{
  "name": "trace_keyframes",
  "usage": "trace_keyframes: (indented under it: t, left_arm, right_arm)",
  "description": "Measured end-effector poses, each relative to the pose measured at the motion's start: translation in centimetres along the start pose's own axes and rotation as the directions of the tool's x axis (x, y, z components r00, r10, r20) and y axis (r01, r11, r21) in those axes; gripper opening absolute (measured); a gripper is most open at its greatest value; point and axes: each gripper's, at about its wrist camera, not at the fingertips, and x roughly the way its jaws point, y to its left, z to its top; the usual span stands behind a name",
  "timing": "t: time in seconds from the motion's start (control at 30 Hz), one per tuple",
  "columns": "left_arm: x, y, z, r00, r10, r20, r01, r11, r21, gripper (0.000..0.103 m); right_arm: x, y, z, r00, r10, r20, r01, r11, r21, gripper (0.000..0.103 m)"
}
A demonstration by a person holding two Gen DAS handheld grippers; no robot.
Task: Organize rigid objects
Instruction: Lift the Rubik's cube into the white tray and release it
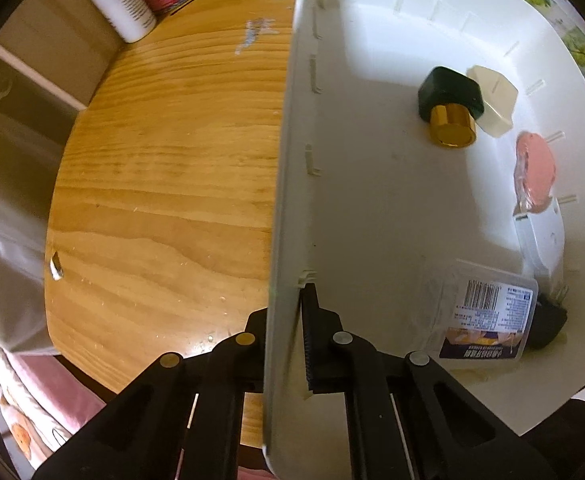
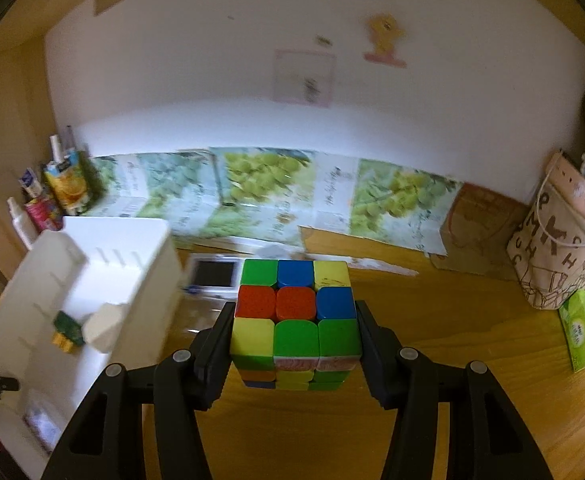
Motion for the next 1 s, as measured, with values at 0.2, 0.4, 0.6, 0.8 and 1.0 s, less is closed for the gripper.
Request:
trace_keyframes:
  t: [0.2,0.4,0.6,0.8,1.0]
  left_arm:
    - [0.6,0.5,0.5,0.998,-0.053,-0.019,0.054,0.997,0.049,0.007]
    - [0.7,1.3,0.7,0.995,-0.101,-0.024,0.103,0.989,0.103,0.007]
    - [0.6,2.8,1.9,0.994,-0.109,0.002,0.108,0.990,0.086,0.007]
    - [0.5,4.1,2.8,0.993,-0.119,0.016,0.118,0.991,0.067,0.007]
    - [0.6,4.4,2.8,0.993,-0.120,0.014,0.119,0.992,0.049,0.008]
  right_arm:
    - [-3.0,4.4,0.2,0.998,0.051,0.036,-0.050,0.998,-0.028,0.056]
    - [-5.3,9.5,-0.3,0.992,0.119,0.049,-0.116,0.991,-0.074,0.056]
    - [-6.8,13.8,-1.4,0.982,0.187,0.030,-0.181,0.974,-0.134,0.056]
    - [-6.8,16.3,-2.1,0.975,0.220,-0.011,-0.219,0.959,-0.179,0.056]
    - [-7.3,16.8,-1.9,0.968,0.249,-0.012,-0.246,0.946,-0.212,0.056]
